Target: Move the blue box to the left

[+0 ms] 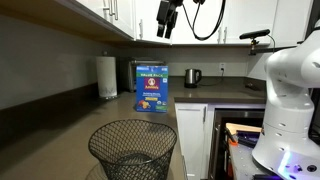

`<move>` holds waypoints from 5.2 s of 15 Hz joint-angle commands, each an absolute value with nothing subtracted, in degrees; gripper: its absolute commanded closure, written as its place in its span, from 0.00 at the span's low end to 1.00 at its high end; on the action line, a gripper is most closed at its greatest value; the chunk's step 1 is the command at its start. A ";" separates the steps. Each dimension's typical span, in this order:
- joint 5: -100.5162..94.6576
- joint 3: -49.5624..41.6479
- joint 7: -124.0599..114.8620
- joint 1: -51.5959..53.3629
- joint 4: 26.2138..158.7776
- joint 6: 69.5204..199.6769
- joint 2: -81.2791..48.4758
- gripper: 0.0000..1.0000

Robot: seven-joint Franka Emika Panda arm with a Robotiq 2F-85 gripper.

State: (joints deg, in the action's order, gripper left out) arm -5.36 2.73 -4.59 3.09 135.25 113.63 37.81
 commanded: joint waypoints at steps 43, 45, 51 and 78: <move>-0.67 -6.89 21.95 -1.28 123.12 119.89 6.32 0.25; -0.41 -6.69 22.68 -1.27 123.19 120.79 5.91 0.18; -0.16 -6.24 24.46 -1.44 122.33 124.58 3.52 0.13; -0.14 -5.90 41.71 -0.10 132.34 125.21 12.23 0.95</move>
State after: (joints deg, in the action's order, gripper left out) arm -0.30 -6.39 38.11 -0.38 128.88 125.38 8.75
